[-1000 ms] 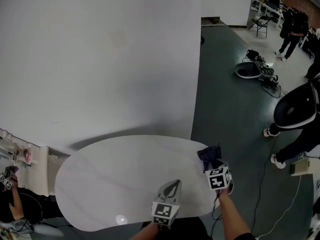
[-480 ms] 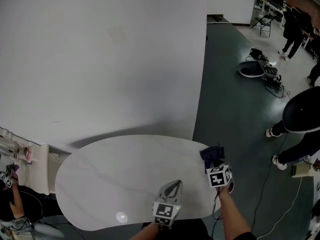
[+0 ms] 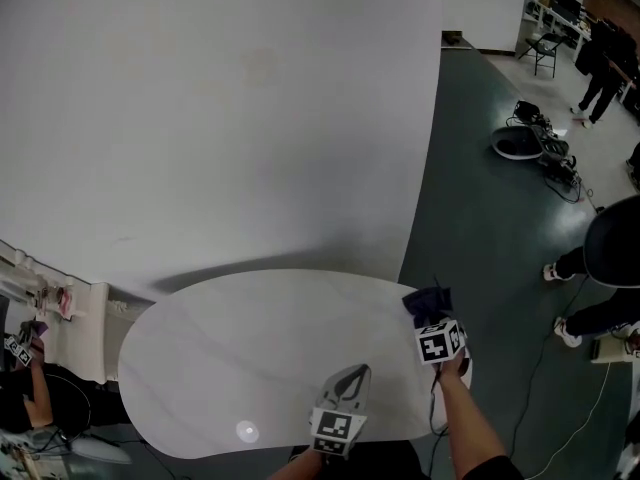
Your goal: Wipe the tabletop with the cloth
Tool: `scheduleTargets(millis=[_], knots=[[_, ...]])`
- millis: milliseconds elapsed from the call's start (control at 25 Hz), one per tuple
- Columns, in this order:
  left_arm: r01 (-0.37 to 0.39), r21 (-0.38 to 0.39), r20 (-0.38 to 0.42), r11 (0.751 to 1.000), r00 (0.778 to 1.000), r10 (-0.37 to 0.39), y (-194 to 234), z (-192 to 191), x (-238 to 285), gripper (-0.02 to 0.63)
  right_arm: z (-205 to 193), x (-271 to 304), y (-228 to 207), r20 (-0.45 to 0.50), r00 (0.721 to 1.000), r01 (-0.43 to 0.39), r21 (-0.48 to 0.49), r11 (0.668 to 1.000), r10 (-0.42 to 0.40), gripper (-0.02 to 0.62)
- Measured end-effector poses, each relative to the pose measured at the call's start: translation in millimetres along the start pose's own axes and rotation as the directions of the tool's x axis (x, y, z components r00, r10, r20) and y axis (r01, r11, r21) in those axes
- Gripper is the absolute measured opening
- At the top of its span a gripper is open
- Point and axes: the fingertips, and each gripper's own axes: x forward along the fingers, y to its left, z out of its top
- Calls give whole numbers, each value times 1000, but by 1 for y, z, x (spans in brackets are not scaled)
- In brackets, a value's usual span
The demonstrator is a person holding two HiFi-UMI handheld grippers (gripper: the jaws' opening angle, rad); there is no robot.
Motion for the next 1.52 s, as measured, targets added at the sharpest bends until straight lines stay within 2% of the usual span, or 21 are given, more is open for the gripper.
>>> scheduleTargets(millis=[200,400,800,960,1520], knots=[[-20,-17,3,1000,1000,20,7,-2,-7,3,12,2,6,5,1000,1,-38,999,-1,57],[-69,-68,-31,995,997,67,31,-13,-3,3,21,7,18,16,1000,0,-77,997,1,55],[-120,-48,-94,992,989,115,79,-20,39,3,45,15,45,20,999,-36,-110,993,39,55],[-145,-69,-113,987,984,137,91,-24,49,3,58,20,58,21,998,-56,-124,991,59,55],[-214,-148,-131,966,972,195,131,-37,32,3,100,34,108,23,994,-96,-206,974,103,55]])
